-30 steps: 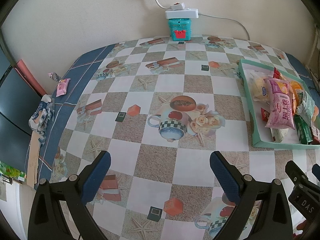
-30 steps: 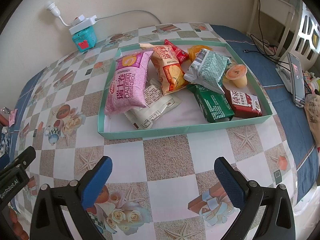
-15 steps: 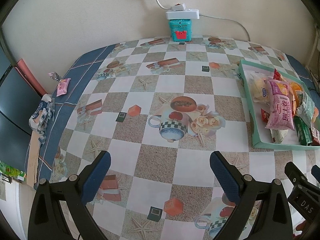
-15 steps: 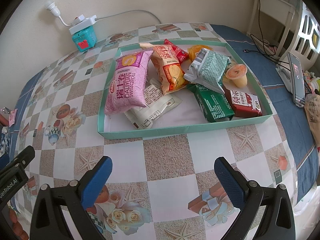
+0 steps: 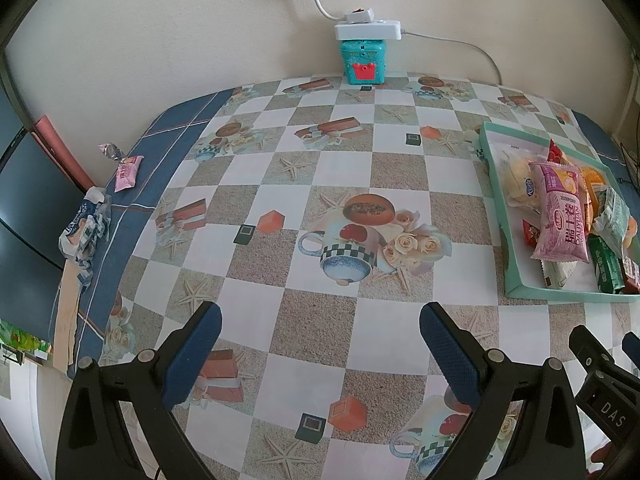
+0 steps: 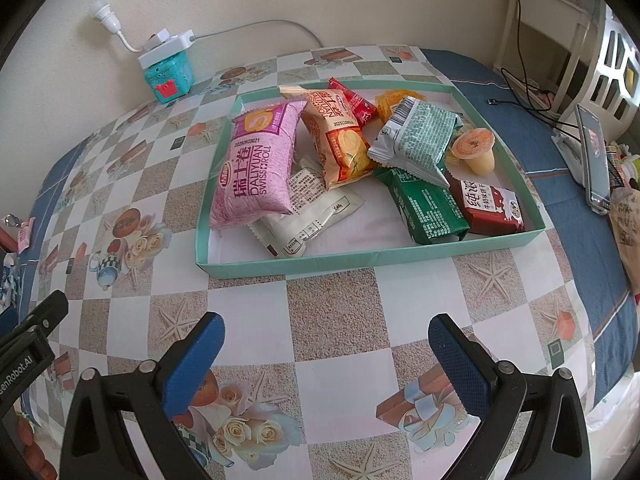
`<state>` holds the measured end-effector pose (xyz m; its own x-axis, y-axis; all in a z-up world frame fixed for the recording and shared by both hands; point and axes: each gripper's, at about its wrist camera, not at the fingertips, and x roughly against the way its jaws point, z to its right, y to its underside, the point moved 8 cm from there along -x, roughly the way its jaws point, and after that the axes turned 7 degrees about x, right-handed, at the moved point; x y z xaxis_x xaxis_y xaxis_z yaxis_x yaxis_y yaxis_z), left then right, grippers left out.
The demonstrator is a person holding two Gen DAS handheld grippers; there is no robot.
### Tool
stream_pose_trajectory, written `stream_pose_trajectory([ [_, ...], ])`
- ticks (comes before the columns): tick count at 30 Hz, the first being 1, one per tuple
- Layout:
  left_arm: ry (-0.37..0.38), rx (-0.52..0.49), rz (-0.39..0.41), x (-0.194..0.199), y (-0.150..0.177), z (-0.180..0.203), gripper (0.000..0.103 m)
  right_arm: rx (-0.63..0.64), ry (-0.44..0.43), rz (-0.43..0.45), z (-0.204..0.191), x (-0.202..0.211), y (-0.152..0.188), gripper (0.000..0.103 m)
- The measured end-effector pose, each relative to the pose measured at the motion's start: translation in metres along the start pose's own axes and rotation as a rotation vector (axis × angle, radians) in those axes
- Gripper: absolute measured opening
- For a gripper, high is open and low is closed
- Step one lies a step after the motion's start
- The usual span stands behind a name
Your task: Organize snacks
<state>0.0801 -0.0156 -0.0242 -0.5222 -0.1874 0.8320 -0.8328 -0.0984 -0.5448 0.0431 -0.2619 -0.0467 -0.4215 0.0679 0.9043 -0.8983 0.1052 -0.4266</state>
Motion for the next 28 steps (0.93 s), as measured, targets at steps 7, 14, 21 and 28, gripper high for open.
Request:
stream_pose_trajectory([
  [7, 0.001, -0.001, 0.0, -0.0001, -0.0002, -0.0005, 0.099, 0.0, 0.0, 0.0, -0.0001, 0.0, -0.0001, 0.103],
  [14, 0.001, -0.001, 0.001, 0.0001, -0.0003, -0.0007, 0.099, 0.0, 0.0, 0.0, -0.0002, -0.0001, 0.0, 0.103],
  [21, 0.001, 0.0, 0.002, 0.0, -0.0001, -0.0007, 0.099, 0.0, 0.001, 0.0, -0.0002, 0.0001, -0.0001, 0.103],
  [28, 0.016, 0.02, 0.012, 0.0038, -0.0035, -0.0035, 0.099, 0.0, 0.001, 0.0, -0.0004, 0.0, 0.0, 0.103],
])
